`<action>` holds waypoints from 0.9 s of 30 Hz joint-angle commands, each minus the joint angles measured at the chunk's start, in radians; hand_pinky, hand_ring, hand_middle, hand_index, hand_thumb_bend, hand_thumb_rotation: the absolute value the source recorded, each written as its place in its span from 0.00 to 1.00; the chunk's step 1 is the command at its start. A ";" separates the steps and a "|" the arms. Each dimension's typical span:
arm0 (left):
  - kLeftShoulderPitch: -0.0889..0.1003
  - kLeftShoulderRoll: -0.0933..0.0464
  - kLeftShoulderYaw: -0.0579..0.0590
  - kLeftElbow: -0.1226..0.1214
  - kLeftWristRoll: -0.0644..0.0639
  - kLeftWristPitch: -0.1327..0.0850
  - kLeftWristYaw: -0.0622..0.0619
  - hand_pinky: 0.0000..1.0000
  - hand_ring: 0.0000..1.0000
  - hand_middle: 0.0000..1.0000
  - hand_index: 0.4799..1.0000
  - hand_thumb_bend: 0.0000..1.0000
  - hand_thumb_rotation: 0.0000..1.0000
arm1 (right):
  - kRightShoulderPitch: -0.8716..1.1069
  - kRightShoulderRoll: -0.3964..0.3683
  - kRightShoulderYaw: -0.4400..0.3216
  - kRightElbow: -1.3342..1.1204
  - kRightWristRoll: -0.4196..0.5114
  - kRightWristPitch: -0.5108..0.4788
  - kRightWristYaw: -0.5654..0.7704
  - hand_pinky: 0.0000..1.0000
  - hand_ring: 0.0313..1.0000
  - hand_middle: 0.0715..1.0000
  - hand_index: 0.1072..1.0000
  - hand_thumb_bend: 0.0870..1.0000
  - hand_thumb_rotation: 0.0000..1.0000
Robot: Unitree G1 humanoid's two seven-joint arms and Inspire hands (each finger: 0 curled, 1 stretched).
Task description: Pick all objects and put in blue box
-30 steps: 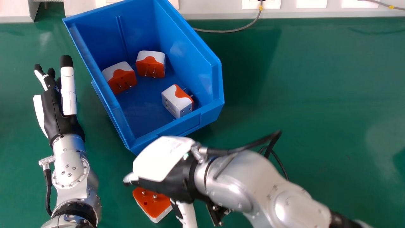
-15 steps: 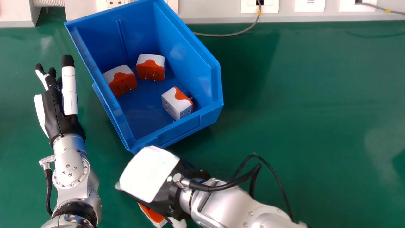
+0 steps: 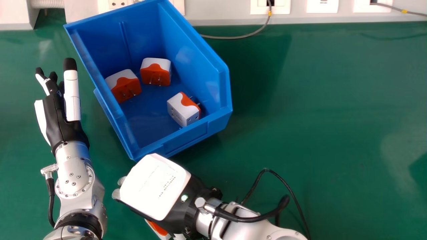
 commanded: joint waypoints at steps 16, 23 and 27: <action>-0.026 0.008 -0.004 -0.013 0.005 -0.010 -0.008 0.93 0.98 1.00 1.00 0.97 0.90 | 0.068 0.013 -0.013 0.052 0.041 0.011 0.050 0.36 0.50 0.60 0.48 0.52 0.09; -0.025 0.008 -0.006 -0.013 0.009 -0.012 -0.002 0.93 0.98 1.00 1.00 0.97 0.90 | 0.068 0.009 -0.017 0.042 0.045 0.006 0.066 0.34 0.48 0.59 0.45 0.48 0.11; -0.025 0.008 -0.006 -0.012 0.009 -0.012 -0.001 0.93 0.98 1.00 1.00 0.97 0.90 | 0.064 0.008 -0.017 0.046 0.041 0.002 0.062 0.34 0.48 0.59 0.44 0.47 0.11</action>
